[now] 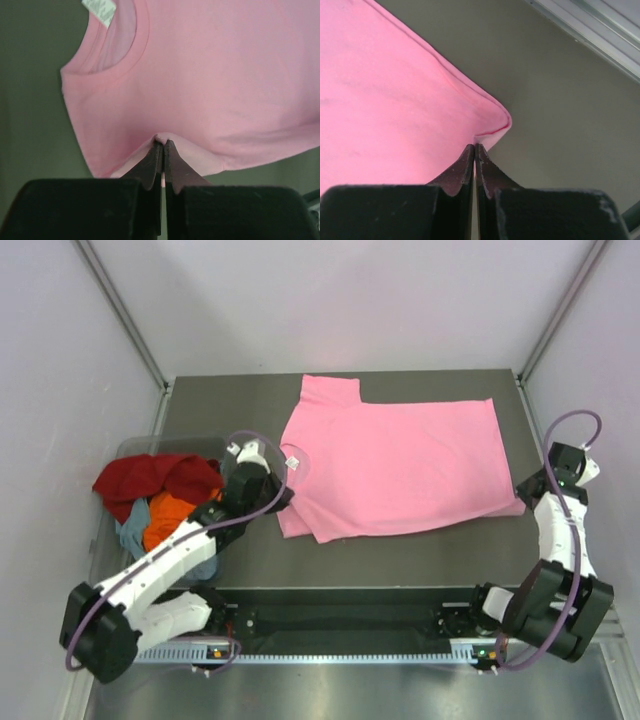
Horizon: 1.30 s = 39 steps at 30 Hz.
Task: Fold and stack the t-shirts
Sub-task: Fold the tshirt
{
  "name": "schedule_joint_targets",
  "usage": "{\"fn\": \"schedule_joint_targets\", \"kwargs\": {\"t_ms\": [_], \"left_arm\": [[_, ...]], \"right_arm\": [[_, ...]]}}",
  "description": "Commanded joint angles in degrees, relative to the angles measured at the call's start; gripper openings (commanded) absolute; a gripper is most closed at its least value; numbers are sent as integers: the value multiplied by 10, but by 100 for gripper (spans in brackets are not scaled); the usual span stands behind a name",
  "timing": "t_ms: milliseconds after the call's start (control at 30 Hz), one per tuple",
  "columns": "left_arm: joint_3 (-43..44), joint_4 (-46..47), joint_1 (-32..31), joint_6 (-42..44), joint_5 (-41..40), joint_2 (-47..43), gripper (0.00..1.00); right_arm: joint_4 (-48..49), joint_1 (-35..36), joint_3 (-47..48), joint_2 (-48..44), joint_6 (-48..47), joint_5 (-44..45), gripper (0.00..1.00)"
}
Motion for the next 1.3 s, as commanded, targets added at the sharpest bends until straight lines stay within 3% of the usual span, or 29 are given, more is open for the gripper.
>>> {"fn": "schedule_joint_targets", "kwargs": {"t_ms": [0, 167, 500, 667, 967, 1267], "left_arm": [[97, 44, 0, 56, -45, 72, 0], [175, 68, 22, 76, -26, 181, 0], [331, 16, 63, 108, -7, 365, 0], [378, 14, 82, 113, 8, 411, 0], [456, -3, 104, 116, 17, 485, 0], [476, -7, 119, 111, 13, 511, 0]], "right_arm": [[59, -8, 38, 30, -11, -33, 0], [69, -21, 55, 85, -25, -30, 0], [99, -41, 87, 171, -14, -58, 0], [129, -41, 95, 194, -19, -119, 0], [134, -40, 120, 252, -31, -126, 0], [141, -28, 147, 285, -31, -138, 0]]}}
